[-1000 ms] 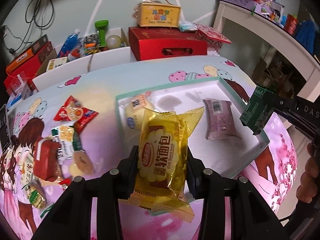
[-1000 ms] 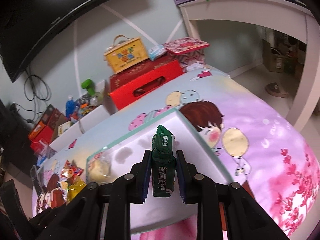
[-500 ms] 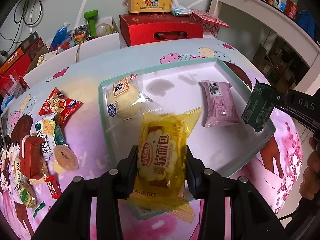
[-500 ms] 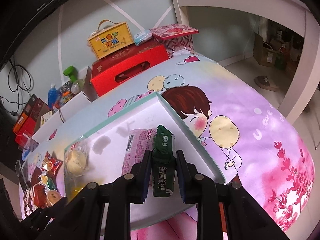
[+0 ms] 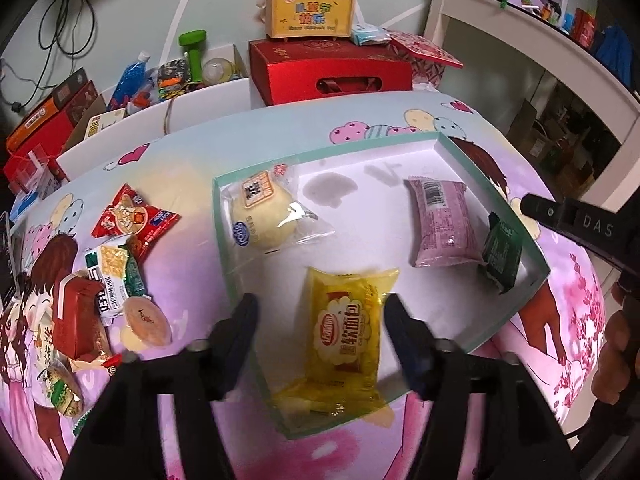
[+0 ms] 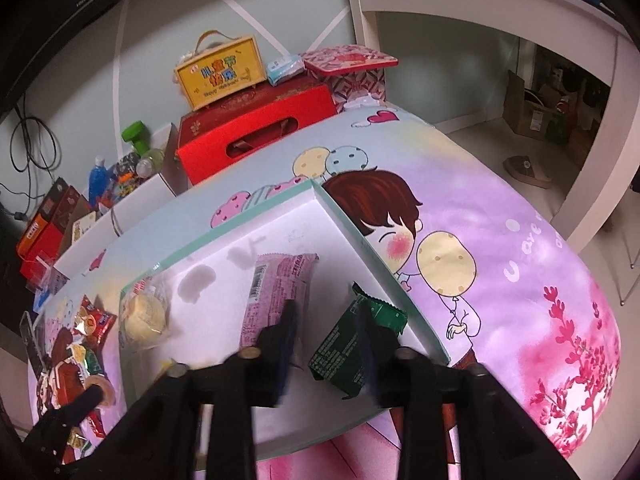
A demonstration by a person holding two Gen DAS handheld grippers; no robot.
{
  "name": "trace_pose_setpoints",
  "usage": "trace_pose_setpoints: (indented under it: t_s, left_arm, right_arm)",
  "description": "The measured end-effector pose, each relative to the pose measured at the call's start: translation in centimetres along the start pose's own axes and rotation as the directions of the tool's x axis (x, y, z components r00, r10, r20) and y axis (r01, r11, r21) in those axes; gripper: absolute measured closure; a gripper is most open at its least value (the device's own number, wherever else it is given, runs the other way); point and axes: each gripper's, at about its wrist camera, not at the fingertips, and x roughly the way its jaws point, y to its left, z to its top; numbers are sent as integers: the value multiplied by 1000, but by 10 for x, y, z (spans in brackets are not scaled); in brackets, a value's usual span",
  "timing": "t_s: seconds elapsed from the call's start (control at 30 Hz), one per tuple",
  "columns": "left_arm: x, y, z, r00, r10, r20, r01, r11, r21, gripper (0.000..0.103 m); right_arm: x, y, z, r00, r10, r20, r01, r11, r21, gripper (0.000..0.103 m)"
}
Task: Organize snacks
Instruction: 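Lower the yellow bag into the tray with the left tool while the right tool drops the green pack, then move both tools back toward the remaining snacks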
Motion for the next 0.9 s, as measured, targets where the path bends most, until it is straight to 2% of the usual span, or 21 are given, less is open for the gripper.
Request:
trace_pose_setpoints:
  t_s: [0.03, 0.07, 0.13, 0.17, 0.2, 0.37, 0.4, 0.67, 0.9]
  left_arm:
    - [1, 3, 0, 1000, 6, 2, -6, 1000, -11, 22]
    - [1, 4, 0, 1000, 9, 2, -9, 1000, -19, 21]
    - [3, 10, -1, 1000, 17, -3, -17, 999, -44, 19]
    - [6, 14, -1, 1000, 23, -8, -23, 998, -57, 15]
    - [7, 16, -2, 1000, 29, -11, -30, 997, -65, 8]
    - [8, 28, -3, 999, 35, 0, -35, 994, -104, 6]
    - [8, 29, -3, 999, 34, 5, -33, 993, -109, 5]
    - [7, 34, -3, 998, 53, 31, -49, 993, -111, 3]
    - [4, 40, -3, 998, 46, 41, -41, 991, -128, 3]
  right_arm:
    - [1, 0, -1, 1000, -6, -2, 6, 1000, -2, 32]
    - [1, 0, -1, 1000, -15, 0, 15, 1000, -4, 28]
    - [2, 2, -1, 1000, -25, 0, 25, 1000, -11, 27]
    - [3, 2, -2, 1000, -24, -4, 24, 1000, -13, 26]
    - [5, 2, -2, 1000, -22, -9, 22, 1000, -15, 21]
    - [7, 3, -3, 999, -43, -3, 43, 999, -29, 6]
    - [7, 3, -3, 999, -43, 2, 43, 999, -30, 0]
    - [4, 6, -3, 999, 1, 39, 0, 1000, -30, 0]
    - [2, 14, -4, 996, 83, 39, -83, 996, -21, 0]
